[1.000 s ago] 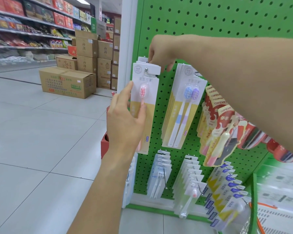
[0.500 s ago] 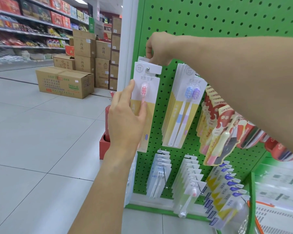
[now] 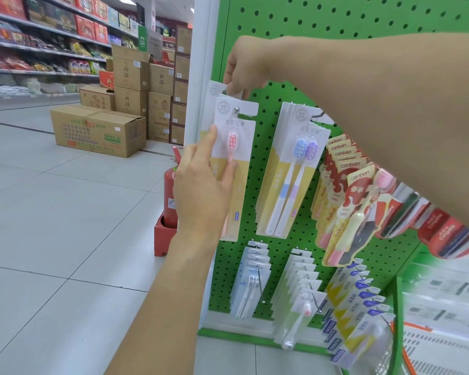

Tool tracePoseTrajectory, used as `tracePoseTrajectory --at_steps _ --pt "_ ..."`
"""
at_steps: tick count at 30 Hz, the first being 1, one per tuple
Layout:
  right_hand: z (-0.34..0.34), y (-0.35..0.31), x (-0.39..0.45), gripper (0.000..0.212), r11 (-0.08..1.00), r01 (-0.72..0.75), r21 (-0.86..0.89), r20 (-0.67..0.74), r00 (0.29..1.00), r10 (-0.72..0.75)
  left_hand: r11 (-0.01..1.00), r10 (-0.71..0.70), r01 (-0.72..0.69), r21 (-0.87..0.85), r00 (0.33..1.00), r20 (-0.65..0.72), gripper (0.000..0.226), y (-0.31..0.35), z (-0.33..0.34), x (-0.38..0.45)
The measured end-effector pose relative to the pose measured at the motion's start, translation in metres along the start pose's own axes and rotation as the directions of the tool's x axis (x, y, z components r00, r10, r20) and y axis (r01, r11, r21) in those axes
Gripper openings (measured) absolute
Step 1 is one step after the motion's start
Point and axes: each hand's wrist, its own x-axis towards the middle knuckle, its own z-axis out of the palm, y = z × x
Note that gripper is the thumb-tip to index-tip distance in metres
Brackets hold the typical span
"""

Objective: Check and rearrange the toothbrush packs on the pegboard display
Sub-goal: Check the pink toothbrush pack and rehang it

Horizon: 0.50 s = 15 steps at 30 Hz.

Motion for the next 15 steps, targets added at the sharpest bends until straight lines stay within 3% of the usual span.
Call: tracePoseTrajectory --at_steps 7,15 --pt "-0.003 -0.018 -0.002 0.006 0.961 0.183 0.206 -0.149 0.977 -0.154 0.996 0.017 -0.016 0.089 1.0 -0.011 0.058 -0.002 0.009 0.01" --pt "-0.006 -0.049 -0.004 0.006 0.945 0.31 0.106 -0.24 0.93 -0.279 0.978 0.012 -0.02 0.208 0.999 0.037 0.056 -0.01 0.013 0.025"
